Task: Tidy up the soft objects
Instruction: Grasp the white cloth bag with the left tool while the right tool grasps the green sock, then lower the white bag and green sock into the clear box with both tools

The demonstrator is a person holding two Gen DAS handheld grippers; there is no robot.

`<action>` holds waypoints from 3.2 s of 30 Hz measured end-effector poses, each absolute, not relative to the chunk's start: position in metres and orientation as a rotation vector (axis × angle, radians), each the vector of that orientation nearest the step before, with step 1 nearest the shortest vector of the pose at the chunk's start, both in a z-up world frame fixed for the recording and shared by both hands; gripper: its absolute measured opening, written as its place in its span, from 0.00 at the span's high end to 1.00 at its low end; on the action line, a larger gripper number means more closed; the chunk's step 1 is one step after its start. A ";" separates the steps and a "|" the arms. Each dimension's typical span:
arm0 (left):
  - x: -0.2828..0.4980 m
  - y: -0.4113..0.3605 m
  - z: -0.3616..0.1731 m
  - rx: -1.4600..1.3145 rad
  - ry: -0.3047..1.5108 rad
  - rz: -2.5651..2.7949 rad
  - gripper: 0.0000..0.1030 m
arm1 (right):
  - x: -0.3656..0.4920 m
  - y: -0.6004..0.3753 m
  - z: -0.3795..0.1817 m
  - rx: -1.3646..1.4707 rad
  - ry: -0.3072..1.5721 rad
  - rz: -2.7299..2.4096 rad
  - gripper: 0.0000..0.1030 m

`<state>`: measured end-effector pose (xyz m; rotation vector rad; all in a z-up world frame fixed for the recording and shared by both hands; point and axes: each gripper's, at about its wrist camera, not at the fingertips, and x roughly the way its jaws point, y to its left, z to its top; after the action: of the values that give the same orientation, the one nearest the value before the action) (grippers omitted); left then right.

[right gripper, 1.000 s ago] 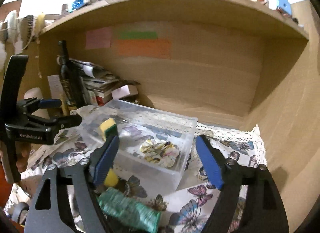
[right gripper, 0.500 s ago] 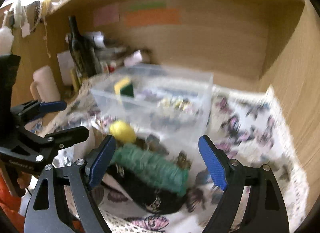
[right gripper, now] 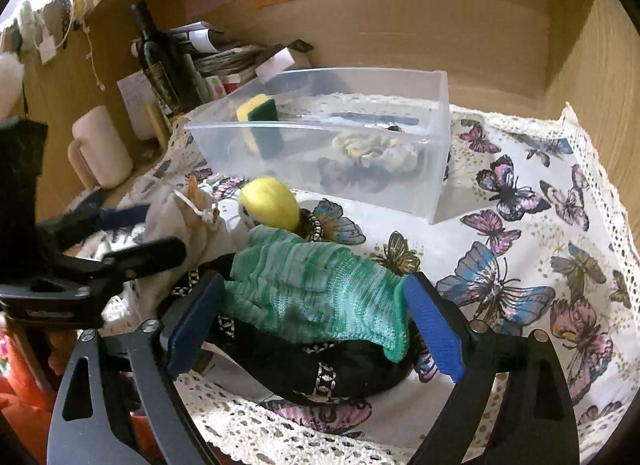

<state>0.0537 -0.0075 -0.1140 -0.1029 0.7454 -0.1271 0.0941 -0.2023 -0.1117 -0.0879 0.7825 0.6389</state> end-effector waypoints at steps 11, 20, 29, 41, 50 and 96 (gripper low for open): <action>0.060 -0.008 -0.125 -0.128 0.779 -0.196 0.63 | 0.111 -0.203 -0.105 -0.059 0.782 0.583 0.28; 0.054 -0.005 -0.107 -0.098 0.726 -0.168 0.80 | 0.109 -0.202 -0.117 -0.061 0.813 0.636 0.76; 0.052 0.007 -0.077 -0.089 0.637 -0.140 0.80 | 0.102 -0.199 -0.106 -0.096 0.769 0.634 0.91; 0.056 0.013 -0.047 -0.075 0.561 -0.158 0.80 | 0.114 -0.199 -0.125 -0.125 0.861 0.656 0.59; 0.077 0.016 -0.075 -0.096 0.672 -0.179 0.79 | 0.106 -0.198 -0.115 -0.139 0.781 0.646 0.93; 0.210 -0.026 -0.075 0.139 0.724 -0.137 0.74 | 0.130 -0.205 -0.044 -0.151 0.588 0.555 0.94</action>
<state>0.2097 -0.0257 -0.0753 0.1388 0.7243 -0.1366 0.1301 -0.2046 -0.0440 -0.1512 0.5884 0.5549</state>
